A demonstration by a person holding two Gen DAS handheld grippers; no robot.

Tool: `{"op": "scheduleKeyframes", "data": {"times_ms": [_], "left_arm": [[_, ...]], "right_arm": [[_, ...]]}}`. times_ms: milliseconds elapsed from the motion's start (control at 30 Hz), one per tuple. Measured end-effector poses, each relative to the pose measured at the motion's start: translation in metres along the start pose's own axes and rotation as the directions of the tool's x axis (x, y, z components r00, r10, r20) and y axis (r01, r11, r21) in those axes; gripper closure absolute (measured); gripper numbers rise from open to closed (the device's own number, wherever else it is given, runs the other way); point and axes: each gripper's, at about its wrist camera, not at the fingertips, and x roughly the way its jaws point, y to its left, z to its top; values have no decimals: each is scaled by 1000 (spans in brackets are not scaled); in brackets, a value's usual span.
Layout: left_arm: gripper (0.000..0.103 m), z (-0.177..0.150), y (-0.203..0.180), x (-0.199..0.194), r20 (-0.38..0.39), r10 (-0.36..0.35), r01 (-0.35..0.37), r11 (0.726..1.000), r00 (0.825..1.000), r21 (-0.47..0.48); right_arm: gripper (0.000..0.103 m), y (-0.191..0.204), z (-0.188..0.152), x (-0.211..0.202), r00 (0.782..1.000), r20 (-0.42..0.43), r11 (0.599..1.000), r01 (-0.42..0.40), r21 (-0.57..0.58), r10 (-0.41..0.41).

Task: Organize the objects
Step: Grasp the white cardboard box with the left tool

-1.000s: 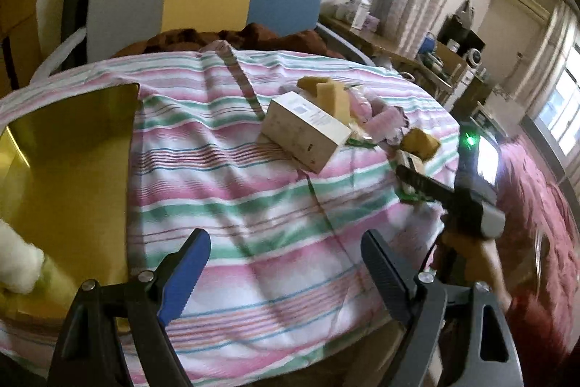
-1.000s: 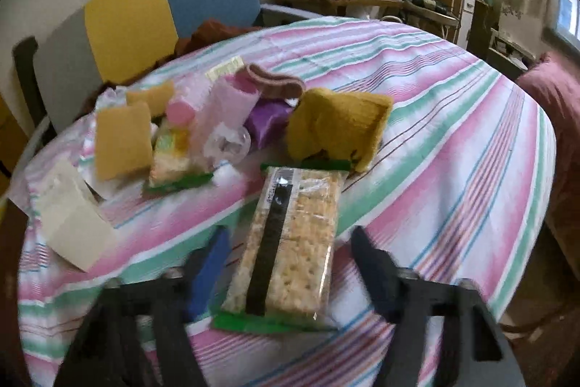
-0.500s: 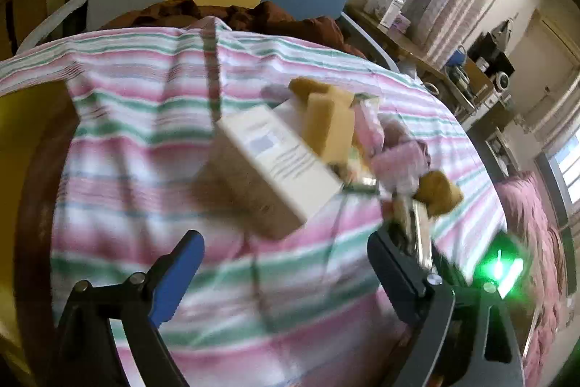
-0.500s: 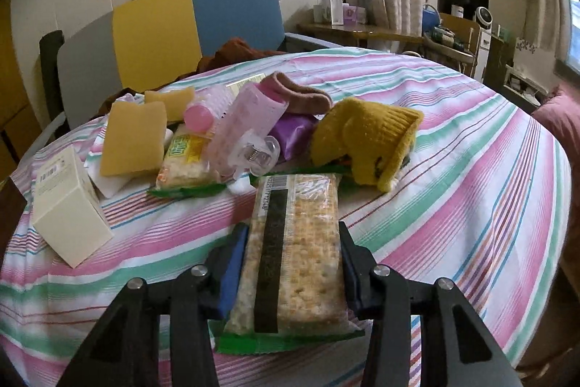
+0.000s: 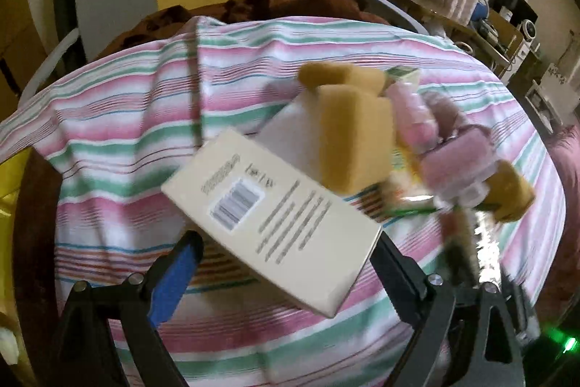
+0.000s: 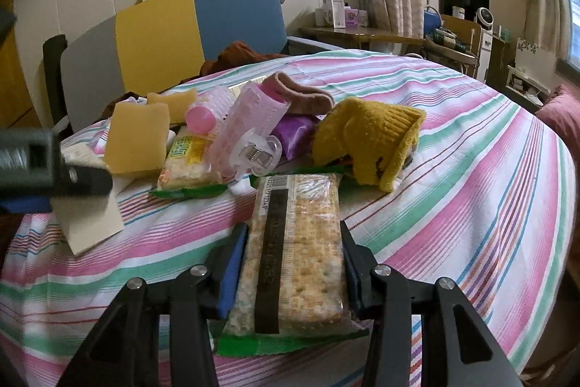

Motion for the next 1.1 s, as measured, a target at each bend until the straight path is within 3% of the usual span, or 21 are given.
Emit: {"op": "scheduleKeyframes", "data": {"times_ms": [233,333,467,633,733,833,967,1100], "left_arm": [[9,-29,48,-23,85,40,-30,993,996,-116],[9,-34,55,-30,115,-27,48,982,993,-182],[9,-18,43,-32,129,-65,91,974,989,-209],[9,14,31,-27,82,-17,36,971,996,-238],[10,31,29,-11,2,14,-13,976,1000,-217],[20,31,29,1,-33,38,-42,990,999,-131],[35,13,33,-6,-2,55,-56,998,998,-18],[36,-5,48,-10,47,21,-20,1000,999,-22]], "right_arm": [[55,1,-1,-1,1000,5,1000,1,-2,-1],[55,1,0,-1,1000,6,1000,2,-4,-2],[55,2,-1,-1,1000,7,1000,2,-4,-2],[55,3,-1,-1,1000,8,1000,4,-5,-4],[55,3,-1,-1,1000,9,1000,2,-4,-2],[55,3,-1,-1,1000,9,1000,2,-4,-2],[55,3,-1,-1,1000,9,1000,1,-3,-1],[55,3,-1,-1,1000,9,1000,2,-4,-2]]}}
